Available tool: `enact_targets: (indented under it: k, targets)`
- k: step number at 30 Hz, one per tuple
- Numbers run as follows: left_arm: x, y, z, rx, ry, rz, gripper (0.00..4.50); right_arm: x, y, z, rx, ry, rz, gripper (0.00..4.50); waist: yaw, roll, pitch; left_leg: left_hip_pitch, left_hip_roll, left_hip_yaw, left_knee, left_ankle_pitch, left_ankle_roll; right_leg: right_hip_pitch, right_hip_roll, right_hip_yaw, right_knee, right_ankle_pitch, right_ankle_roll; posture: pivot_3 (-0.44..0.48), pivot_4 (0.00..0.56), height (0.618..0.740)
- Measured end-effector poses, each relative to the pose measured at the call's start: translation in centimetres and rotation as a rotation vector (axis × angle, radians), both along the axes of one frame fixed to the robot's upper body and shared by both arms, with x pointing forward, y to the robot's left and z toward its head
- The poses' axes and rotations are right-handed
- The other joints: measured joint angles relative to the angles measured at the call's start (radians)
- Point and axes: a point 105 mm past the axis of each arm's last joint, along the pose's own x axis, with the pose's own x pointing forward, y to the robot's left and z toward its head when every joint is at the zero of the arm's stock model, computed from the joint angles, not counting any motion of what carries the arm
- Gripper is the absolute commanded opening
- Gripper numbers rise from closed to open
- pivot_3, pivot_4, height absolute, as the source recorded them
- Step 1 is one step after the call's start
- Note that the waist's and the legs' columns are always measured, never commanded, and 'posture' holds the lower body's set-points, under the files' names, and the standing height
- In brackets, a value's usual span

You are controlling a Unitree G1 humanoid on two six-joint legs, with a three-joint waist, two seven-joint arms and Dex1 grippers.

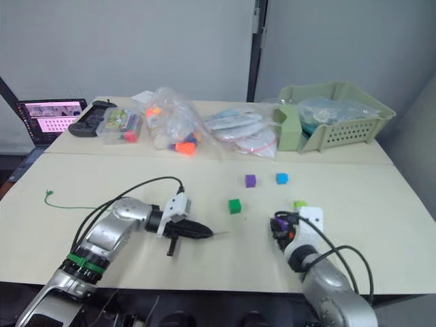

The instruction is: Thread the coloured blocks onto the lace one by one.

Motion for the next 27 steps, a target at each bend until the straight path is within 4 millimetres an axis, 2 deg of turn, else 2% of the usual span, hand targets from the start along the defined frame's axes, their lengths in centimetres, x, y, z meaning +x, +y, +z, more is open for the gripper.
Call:
enact_targets:
  k: [3, 7, 8, 10, 13, 15, 16, 19, 22, 24, 27]
  targets:
    - [-0.1, 0.2, 0.0, 0.007, 0.003, -0.005, 0.00, -0.8, 1.5, -1.9, 0.013, 0.064, -0.001, 1.21, 0.000, 0.000, 0.000, 0.000, 0.001, 0.000, -0.001, 0.000, 0.000, -0.002, 0.001, 0.000, 0.001, 0.000, 0.000, 0.000, 0.150, 0.732]
    - [-0.1, 0.8, -0.1, 0.027, 0.005, -0.004, 0.00, -0.7, 1.3, -1.7, -0.007, 0.038, -0.021, 1.21, 0.000, 0.000, 0.000, -0.001, 0.001, 0.000, -0.001, 0.000, 0.000, -0.003, 0.001, 0.000, 0.001, 0.000, 0.000, 0.000, 0.150, 0.732]
    - [-0.1, 1.2, -0.1, 0.038, 0.006, 0.003, 0.00, -0.8, 1.2, -1.8, -0.012, 0.041, -0.026, 2.01, 0.000, 0.000, 0.000, -0.001, 0.001, 0.000, -0.001, 0.000, 0.000, -0.003, 0.001, 0.000, 0.001, 0.000, -0.001, 0.000, 0.150, 0.732]
    - [-0.1, 1.4, 0.0, 0.041, 0.004, 0.007, 0.00, -1.0, 1.1, -2.0, -0.013, 0.049, -0.027, 2.51, 0.001, 0.000, 0.000, -0.001, 0.001, 0.000, -0.002, 0.000, 0.000, -0.003, 0.001, 0.000, 0.001, 0.000, -0.001, 0.000, 0.150, 0.732]
    - [-0.5, 1.4, -0.3, 0.042, 0.010, 0.005, 0.00, -1.1, 0.9, -1.6, -0.013, 0.041, -0.021, 3.57, 0.000, 0.000, 0.000, -0.002, 0.001, 0.000, -0.001, 0.000, 0.000, -0.003, 0.001, 0.000, 0.001, 0.000, -0.001, 0.000, 0.150, 0.732]
    - [-0.7, 1.5, -0.5, 0.041, 0.017, 0.010, 0.00, -1.2, 0.6, -0.5, -0.034, 0.021, 0.015, 4.34, 0.001, 0.000, 0.000, -0.002, 0.001, 0.000, -0.001, 0.000, 0.000, -0.003, 0.001, 0.000, 0.001, 0.000, -0.001, 0.000, 0.150, 0.732]
    - [-0.7, 1.4, -0.6, 0.039, 0.018, 0.012, 0.00, -1.1, 0.2, 0.3, -0.050, 0.004, 0.035, 4.47, 0.001, 0.000, 0.000, -0.002, 0.001, 0.000, -0.001, 0.000, 0.000, -0.003, 0.001, 0.000, 0.001, 0.000, -0.001, 0.000, 0.150, 0.732]
    - [-0.8, 1.1, -0.7, 0.027, 0.020, 0.023, 0.00, -0.8, -1.1, 3.2, -0.099, -0.064, 0.097, 4.47, 0.001, 0.000, 0.000, -0.001, 0.001, -0.001, -0.001, 0.000, 0.000, -0.002, 0.001, 0.000, 0.001, 0.000, 0.000, 0.000, 0.150, 0.732]
    - [-1.1, 0.8, -0.9, 0.015, 0.023, 0.027, 0.00, -0.6, -1.5, 4.9, -0.126, -0.086, 0.170, 4.47, 0.001, 0.000, 0.000, -0.001, 0.001, -0.001, -0.001, 0.000, 0.000, -0.002, 0.001, -0.001, 0.001, 0.000, -0.001, 0.000, 0.150, 0.732]
    - [-1.4, 0.4, -0.9, -0.002, 0.015, 0.032, 0.00, -0.4, -1.3, 6.2, -0.241, -0.058, 0.365, 4.47, -0.002, 0.002, 0.002, -0.001, -0.001, 0.001, -0.001, 0.000, 0.000, -0.002, 0.000, 0.002, 0.000, 0.000, 0.000, 0.000, 0.150, 0.732]
    - [-2.3, -0.6, -0.8, -0.038, 0.011, 0.036, 0.00, 0.1, -2.3, 9.0, -0.493, -0.019, 0.607, 4.47, -0.002, 0.003, 0.002, 0.000, 0.000, 0.001, -0.001, 0.000, 0.000, -0.001, 0.001, 0.002, -0.001, 0.000, 0.001, 0.000, 0.150, 0.732]
